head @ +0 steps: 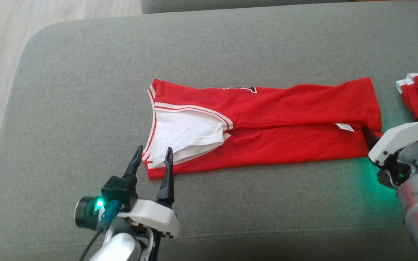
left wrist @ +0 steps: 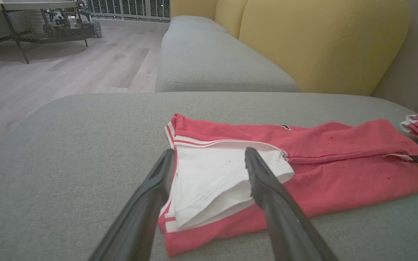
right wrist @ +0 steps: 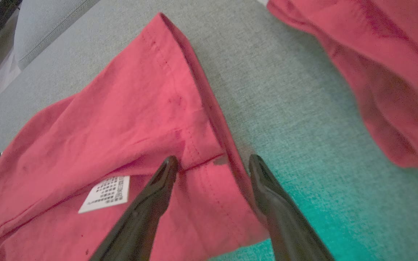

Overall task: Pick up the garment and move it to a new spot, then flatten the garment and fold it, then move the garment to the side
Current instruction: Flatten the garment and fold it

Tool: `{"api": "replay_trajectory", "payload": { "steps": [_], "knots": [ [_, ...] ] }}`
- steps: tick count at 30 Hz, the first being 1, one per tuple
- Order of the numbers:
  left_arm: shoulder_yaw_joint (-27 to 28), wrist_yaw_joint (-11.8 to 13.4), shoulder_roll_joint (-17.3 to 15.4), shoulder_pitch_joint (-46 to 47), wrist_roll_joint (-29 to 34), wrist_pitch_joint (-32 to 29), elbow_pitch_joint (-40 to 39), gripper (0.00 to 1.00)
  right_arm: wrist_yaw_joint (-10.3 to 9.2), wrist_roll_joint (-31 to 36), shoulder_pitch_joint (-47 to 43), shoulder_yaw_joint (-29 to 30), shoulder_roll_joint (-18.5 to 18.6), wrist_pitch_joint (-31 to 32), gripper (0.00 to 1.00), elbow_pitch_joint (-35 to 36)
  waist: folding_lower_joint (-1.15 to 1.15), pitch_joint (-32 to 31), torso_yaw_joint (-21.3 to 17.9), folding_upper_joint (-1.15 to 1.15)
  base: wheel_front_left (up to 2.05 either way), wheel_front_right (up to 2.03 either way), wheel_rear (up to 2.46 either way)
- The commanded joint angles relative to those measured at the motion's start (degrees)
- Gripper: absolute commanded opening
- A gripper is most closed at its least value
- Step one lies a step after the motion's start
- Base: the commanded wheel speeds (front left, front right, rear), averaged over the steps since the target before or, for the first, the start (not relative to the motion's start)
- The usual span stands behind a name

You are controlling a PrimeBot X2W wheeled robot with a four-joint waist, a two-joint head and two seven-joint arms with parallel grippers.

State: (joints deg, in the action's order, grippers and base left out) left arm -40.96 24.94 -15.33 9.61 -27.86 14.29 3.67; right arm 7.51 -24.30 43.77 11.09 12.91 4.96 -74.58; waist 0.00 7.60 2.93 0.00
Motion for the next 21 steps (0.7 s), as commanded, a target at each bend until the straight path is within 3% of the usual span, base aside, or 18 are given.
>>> {"api": "replay_trajectory", "payload": {
  "steps": [1, 2, 4, 7, 9, 13, 21],
  "knots": [
    [2.7, -0.4, -0.2, 1.6, 0.6, 0.7, -1.7, 1.0, -0.02, 1.2, 1.7, -0.2, 0.4, 0.8, 1.0, 1.0, 0.0, -0.2, 0.1, 0.0, 0.0, 0.0, 0.0],
    [2.8, -0.6, -0.1, 1.5, 0.9, 0.7, -1.6, 1.0, -0.02, 2.2, 1.8, 0.7, 0.4, 1.7, 0.99, 0.8, 0.0, -0.3, 0.3, 0.0, 0.0, 0.0, 0.0],
    [3.0, -1.0, 0.2, 1.5, 1.2, 0.7, -1.4, 1.0, -0.02, 4.2, 1.4, 2.7, 0.5, 3.4, 0.87, 0.7, 0.0, -0.5, 0.6, 0.0, 0.0, 0.0, 0.0],
    [3.1, -1.5, 0.6, 1.3, 1.6, 0.7, -1.2, 1.0, -0.02, 6.9, 1.0, 6.5, 0.8, 5.0, 0.53, 0.7, 0.0, -0.5, 1.2, 0.0, 0.0, 0.0, 0.0],
    [3.3, -1.9, 0.8, 1.1, 1.8, 0.7, -0.9, 1.0, -0.02, 8.6, 0.9, 9.1, 0.8, 5.6, 0.58, 0.6, 0.0, -0.5, 1.5, 0.0, 0.0, 0.0, 0.0],
    [3.6, -2.3, 1.1, 0.5, 2.2, 0.7, -0.7, 1.0, -0.02, 11.3, 1.7, 13.8, 0.8, 4.9, 1.0, 0.6, 0.0, -0.7, 1.8, 0.0, 0.0, 0.0, 0.0],
    [4.4, -2.8, 1.1, -0.9, 2.9, 0.7, -0.9, 1.0, -0.02, 12.4, 6.0, 18.7, 0.1, 0.0, 1.0, 0.6, 0.0, -1.0, 0.8, 0.0, 0.0, 0.0, 0.0]
  ]
}}
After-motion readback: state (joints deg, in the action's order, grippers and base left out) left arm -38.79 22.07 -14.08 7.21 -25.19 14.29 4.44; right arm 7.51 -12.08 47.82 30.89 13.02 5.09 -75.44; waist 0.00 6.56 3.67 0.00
